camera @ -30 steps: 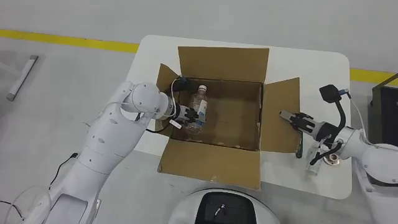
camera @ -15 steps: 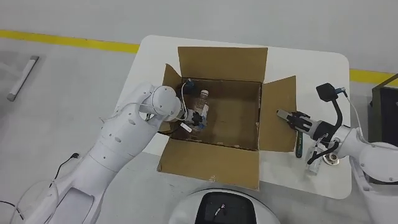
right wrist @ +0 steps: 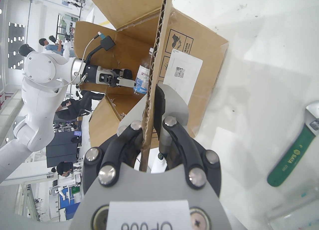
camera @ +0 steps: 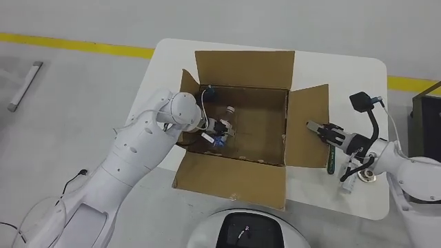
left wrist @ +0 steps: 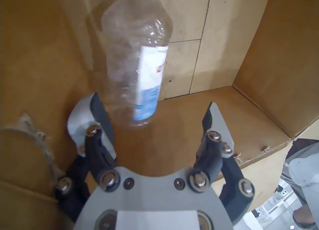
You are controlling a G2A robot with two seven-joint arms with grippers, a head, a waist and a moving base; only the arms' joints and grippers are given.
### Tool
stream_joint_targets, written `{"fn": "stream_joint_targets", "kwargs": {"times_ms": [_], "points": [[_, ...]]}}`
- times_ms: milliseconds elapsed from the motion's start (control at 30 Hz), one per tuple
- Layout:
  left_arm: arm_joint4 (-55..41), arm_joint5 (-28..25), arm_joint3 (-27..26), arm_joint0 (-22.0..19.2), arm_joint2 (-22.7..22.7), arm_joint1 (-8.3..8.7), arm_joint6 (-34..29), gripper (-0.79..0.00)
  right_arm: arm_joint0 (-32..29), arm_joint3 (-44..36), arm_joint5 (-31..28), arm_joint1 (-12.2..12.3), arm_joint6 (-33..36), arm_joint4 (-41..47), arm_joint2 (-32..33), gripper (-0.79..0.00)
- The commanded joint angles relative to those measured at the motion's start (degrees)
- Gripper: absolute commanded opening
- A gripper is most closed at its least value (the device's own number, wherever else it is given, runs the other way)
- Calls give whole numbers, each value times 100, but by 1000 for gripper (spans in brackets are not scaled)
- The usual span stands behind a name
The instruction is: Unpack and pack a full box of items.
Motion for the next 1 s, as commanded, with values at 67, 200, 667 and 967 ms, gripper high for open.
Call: {"fn": "stream_joint_targets", "kwargs": {"times_ms": [67, 200, 667, 967], "points": [[-87, -89, -212, 21, -119, 16, 93, 0, 22, 4, 12, 6, -23, -22, -34, -773], [-215, -287, -604, 49, -330, 61, 144, 0, 71, -48, -16, 10, -132, -16, 8, -225], [-387, -603, -2387, 558, -1483, 386, 159, 0, -255, -776, 521, 85, -922, -1624, 1173, 0], [-181, -660, -2963, 676, -1843, 497, 345, 0, -853, -1356, 1218, 195, 208, -4240, 1418, -785]]}}
